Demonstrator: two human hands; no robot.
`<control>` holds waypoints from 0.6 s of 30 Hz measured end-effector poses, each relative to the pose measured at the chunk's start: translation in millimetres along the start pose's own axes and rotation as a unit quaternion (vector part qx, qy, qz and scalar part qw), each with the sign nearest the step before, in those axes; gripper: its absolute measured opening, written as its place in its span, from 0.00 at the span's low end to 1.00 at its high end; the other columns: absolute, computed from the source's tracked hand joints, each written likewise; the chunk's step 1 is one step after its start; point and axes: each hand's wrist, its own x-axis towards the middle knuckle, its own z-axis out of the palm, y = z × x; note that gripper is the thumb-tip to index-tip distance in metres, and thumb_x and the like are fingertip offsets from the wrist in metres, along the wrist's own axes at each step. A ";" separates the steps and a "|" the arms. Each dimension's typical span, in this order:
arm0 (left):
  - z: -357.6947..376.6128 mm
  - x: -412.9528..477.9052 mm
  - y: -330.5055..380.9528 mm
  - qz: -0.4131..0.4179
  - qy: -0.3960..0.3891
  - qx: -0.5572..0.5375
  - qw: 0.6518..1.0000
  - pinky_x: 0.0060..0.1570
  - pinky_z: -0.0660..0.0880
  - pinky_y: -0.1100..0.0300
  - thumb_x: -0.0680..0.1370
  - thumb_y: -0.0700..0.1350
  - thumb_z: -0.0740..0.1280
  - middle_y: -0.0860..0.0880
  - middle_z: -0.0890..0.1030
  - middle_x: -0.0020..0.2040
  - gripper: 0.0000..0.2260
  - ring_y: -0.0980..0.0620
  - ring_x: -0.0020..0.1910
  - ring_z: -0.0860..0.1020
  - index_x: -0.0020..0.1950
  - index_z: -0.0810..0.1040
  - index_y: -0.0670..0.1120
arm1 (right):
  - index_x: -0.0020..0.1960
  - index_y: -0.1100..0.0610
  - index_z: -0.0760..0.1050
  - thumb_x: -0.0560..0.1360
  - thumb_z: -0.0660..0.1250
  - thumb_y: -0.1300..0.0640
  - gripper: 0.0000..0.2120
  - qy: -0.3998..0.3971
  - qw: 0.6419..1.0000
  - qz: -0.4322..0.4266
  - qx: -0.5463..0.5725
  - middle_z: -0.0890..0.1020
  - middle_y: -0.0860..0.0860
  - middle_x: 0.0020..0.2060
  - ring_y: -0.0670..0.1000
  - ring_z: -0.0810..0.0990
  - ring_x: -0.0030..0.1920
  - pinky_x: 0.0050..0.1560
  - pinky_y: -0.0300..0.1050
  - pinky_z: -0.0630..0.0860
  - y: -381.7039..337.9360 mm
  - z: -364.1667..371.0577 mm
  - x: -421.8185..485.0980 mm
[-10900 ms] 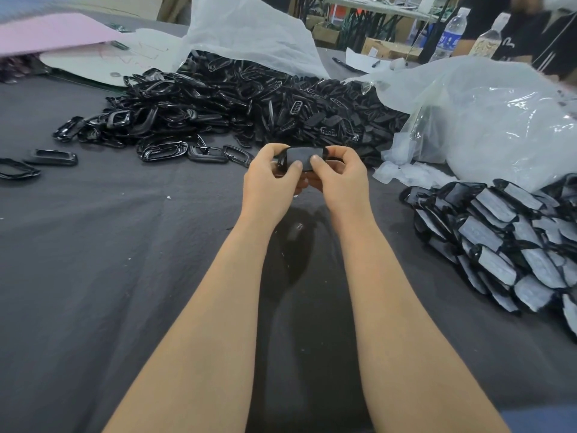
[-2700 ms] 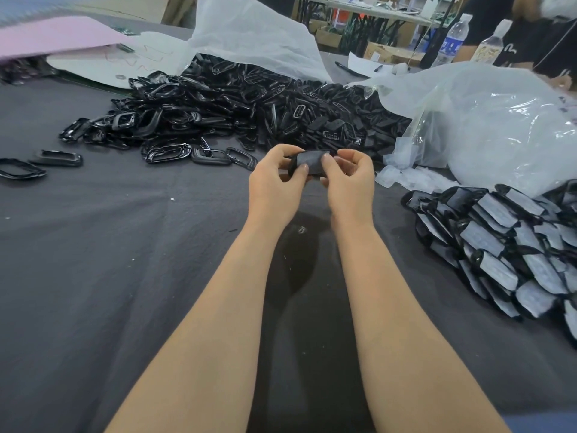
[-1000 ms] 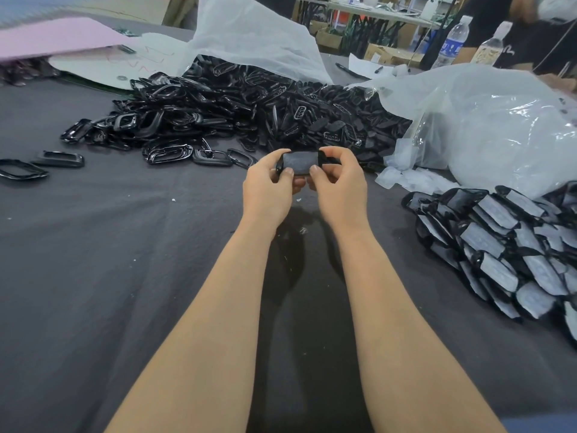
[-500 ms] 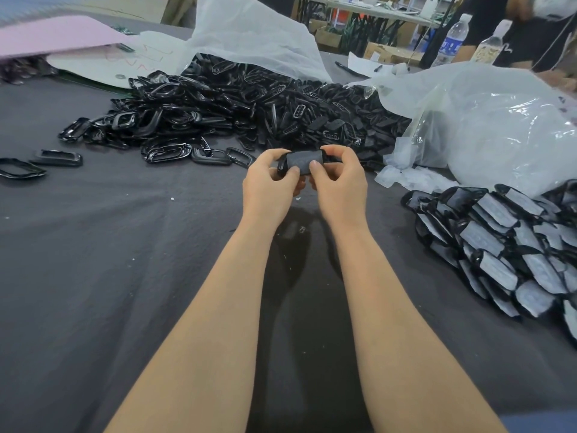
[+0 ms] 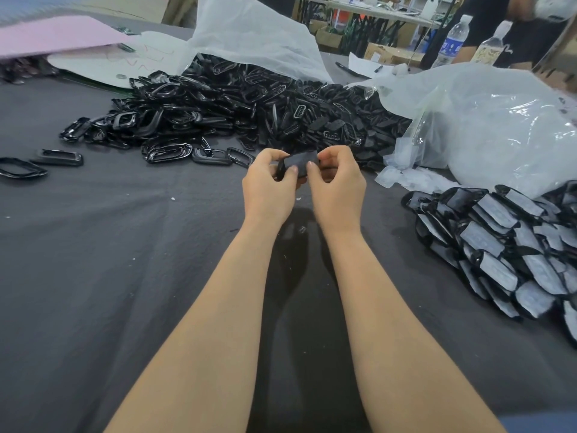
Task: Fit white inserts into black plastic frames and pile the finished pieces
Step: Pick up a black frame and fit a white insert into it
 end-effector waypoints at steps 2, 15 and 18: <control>1.0 -0.2 -0.5 0.010 0.005 0.020 1.000 0.37 0.74 0.75 0.79 0.38 0.66 0.59 0.79 0.40 0.08 0.71 0.35 0.78 0.48 0.72 0.52 | 0.51 0.61 0.75 0.75 0.67 0.64 0.06 0.004 1.000 0.003 -0.006 0.79 0.55 0.48 0.42 0.73 0.38 0.41 0.25 0.68 -0.1 0.9 0.2; 2.1 1.6 -1.6 -0.013 -0.027 -0.015 0.999 0.48 0.81 0.56 0.79 0.36 0.64 0.47 0.83 0.49 0.10 0.49 0.48 0.83 0.48 0.73 0.53 | 0.54 0.56 0.69 0.76 0.68 0.63 0.10 -0.013 0.974 0.149 0.171 0.77 0.49 0.42 0.48 0.79 0.43 0.47 0.38 0.77 7.8 1.2 8.1; -0.1 1.4 -0.7 -0.025 -0.031 -0.017 0.999 0.51 0.81 0.54 0.78 0.37 0.65 0.50 0.83 0.46 0.11 0.49 0.48 0.83 0.46 0.73 0.55 | 0.52 0.57 0.72 0.76 0.66 0.64 0.06 -0.051 0.966 0.173 0.187 0.78 0.48 0.40 0.44 0.78 0.38 0.36 0.31 0.76 9.9 0.8 11.4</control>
